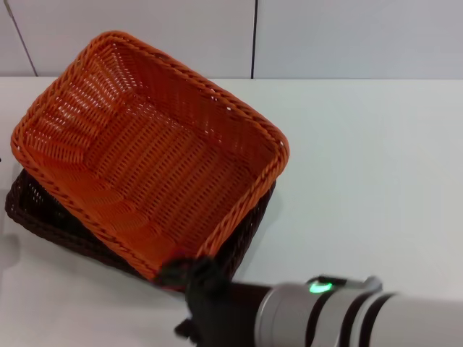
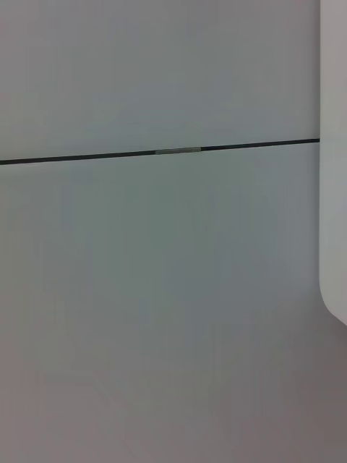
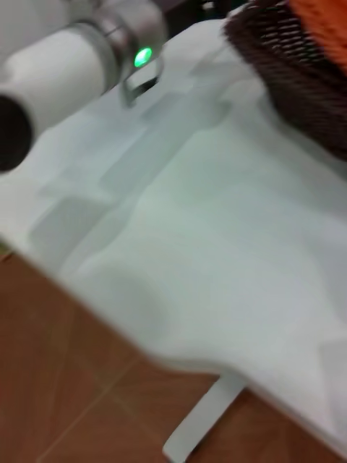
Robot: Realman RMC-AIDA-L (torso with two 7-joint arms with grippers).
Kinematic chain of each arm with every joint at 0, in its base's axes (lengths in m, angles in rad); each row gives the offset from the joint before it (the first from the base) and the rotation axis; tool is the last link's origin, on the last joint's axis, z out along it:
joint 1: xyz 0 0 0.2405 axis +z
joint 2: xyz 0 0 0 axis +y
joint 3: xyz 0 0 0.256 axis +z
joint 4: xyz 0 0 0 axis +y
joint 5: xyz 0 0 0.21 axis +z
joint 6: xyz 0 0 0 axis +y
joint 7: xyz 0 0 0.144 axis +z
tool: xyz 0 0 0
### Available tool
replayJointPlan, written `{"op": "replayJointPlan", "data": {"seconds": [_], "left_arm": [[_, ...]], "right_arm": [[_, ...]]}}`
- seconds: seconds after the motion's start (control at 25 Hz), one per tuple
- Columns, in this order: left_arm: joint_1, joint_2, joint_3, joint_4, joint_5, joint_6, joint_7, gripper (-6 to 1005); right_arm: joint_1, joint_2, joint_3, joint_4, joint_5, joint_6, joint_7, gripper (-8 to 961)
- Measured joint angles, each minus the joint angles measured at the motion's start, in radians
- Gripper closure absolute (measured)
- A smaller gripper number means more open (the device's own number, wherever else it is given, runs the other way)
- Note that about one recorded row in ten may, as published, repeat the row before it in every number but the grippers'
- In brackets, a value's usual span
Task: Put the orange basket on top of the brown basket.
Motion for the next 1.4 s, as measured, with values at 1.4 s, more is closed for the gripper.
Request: {"op": "replayJointPlan", "data": {"seconds": [1.4], "left_arm": [[-0.043,-0.003,-0.003,0.016,-0.007,0.047,0.007,215]], "right_arm": [[-0.21,0.0,0.267,0.993,0.903,2.37,0.604,321]]}}
